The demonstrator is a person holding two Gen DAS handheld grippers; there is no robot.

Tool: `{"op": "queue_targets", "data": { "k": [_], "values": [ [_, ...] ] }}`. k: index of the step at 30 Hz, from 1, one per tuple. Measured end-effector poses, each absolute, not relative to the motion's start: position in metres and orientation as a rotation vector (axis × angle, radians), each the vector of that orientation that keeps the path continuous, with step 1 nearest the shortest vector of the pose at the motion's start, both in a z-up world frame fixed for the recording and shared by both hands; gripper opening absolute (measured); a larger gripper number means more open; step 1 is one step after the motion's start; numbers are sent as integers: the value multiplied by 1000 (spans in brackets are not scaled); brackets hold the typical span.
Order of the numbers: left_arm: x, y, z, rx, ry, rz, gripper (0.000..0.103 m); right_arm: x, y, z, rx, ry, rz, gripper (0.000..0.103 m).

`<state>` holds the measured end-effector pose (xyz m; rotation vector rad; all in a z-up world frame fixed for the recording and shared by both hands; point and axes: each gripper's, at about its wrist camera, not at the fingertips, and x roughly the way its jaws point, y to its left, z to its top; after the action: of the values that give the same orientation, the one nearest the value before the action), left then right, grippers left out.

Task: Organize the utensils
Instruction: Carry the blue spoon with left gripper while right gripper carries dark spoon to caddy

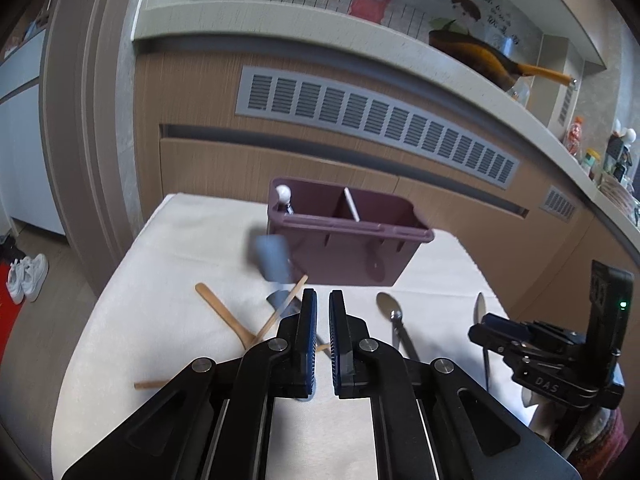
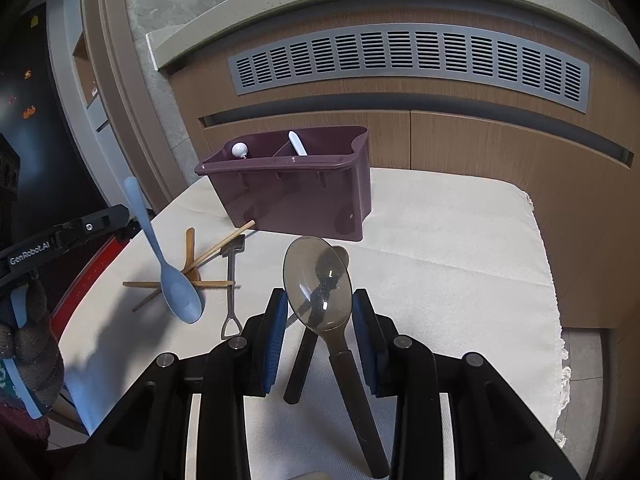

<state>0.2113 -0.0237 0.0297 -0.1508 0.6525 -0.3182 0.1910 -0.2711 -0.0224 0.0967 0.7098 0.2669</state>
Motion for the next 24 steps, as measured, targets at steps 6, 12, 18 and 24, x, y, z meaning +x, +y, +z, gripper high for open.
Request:
{"op": "queue_targets", "data": {
  "k": [6,12,18,24],
  "values": [
    [209,-23,36,-143,637,-311,5,190,-273,-20,104,701,264,31],
    [240,10,8,-256,818,-238,7,189,-276,-25,96,714,253,31],
    [260,26,-38,-356,954,-278,14,192,-276,-36,105,748,259,31],
    [297,18,-55,-397,1067,-254,50,198,-271,-45,101,779,264,31]
  ]
}}
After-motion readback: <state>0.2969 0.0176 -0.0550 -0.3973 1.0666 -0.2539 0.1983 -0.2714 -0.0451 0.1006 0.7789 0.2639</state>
